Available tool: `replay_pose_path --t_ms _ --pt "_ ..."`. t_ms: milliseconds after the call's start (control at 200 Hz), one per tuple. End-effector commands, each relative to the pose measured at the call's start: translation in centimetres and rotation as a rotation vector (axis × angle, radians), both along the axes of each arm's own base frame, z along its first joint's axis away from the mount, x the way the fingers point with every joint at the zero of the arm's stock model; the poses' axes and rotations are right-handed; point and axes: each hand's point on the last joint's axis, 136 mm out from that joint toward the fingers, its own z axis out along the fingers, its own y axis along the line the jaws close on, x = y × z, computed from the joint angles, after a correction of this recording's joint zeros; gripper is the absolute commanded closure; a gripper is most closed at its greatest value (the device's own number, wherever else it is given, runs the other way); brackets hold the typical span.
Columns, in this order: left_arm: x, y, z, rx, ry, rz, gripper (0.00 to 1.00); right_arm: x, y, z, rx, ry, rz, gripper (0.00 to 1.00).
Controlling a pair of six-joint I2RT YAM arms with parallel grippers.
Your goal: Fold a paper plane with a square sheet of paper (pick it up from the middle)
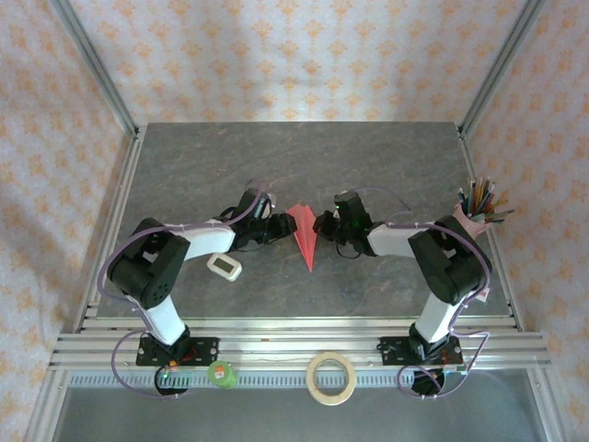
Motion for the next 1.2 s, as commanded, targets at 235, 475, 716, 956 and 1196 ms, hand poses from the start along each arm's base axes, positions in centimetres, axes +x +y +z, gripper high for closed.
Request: replay_pose_path --t_ms 235,475,716,956,1196 --pt "1.0 0.9 -0.2 0.046 -0.016 0.077 0.65 0.7 0.0 1.5 0.006 -0.052 0.002 0.98" --pt "0.3 1.0 -0.8 0.03 0.0 0.08 0.78 1.0 0.2 1.6 0.008 -0.053 0.001 0.98" --pt "0.6 1.1 -0.5 0.015 -0.009 0.091 0.91 1.1 -0.1 1.7 0.002 -0.059 -0.017 0.98" --pt "1.8 1.4 1.5 0.018 -0.075 0.093 1.0 2.0 -0.7 3.5 0.017 -0.124 -0.06 0.99" --pt "2.4 1.4 1.9 0.011 -0.096 0.066 1.0 2.5 -0.8 3.8 0.021 -0.141 -0.077 0.99"
